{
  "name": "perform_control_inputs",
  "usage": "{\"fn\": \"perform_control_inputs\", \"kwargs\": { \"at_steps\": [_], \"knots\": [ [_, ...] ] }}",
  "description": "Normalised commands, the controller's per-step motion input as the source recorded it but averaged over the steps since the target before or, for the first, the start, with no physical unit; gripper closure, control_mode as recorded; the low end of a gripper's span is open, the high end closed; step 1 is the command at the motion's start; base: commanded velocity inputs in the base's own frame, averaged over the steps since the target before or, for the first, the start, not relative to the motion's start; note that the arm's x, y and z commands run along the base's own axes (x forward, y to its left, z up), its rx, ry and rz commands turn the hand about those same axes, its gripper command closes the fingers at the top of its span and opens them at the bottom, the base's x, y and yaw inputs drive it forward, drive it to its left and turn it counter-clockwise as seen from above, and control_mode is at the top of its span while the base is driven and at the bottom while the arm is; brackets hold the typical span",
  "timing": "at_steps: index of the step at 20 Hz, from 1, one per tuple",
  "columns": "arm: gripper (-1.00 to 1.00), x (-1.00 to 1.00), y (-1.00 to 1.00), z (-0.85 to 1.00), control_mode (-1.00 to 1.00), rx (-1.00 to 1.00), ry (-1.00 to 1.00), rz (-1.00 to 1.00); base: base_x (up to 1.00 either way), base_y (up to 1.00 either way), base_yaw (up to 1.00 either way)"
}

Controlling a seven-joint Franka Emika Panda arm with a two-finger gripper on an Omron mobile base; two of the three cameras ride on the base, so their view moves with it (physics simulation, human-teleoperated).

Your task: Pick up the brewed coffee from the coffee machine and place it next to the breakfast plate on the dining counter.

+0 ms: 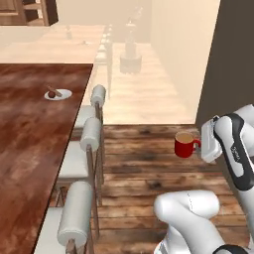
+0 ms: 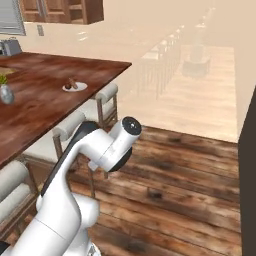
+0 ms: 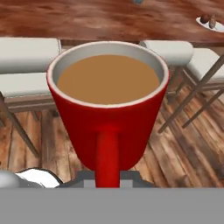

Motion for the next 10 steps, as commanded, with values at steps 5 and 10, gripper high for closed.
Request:
{"fn": "perform_control_inputs", "kwargs": {
  "at_steps": [5, 10],
  "knots": [
    [1.00, 0.00, 0.00, 0.00, 1.00, 0.00, 0.00, 0.00, 1.00, -0.20, 0.38],
    [1.00, 0.00, 0.00, 0.00, 1.00, 0.00, 0.00, 0.00, 1.00, -0.17, 0.38]
  ]
}}
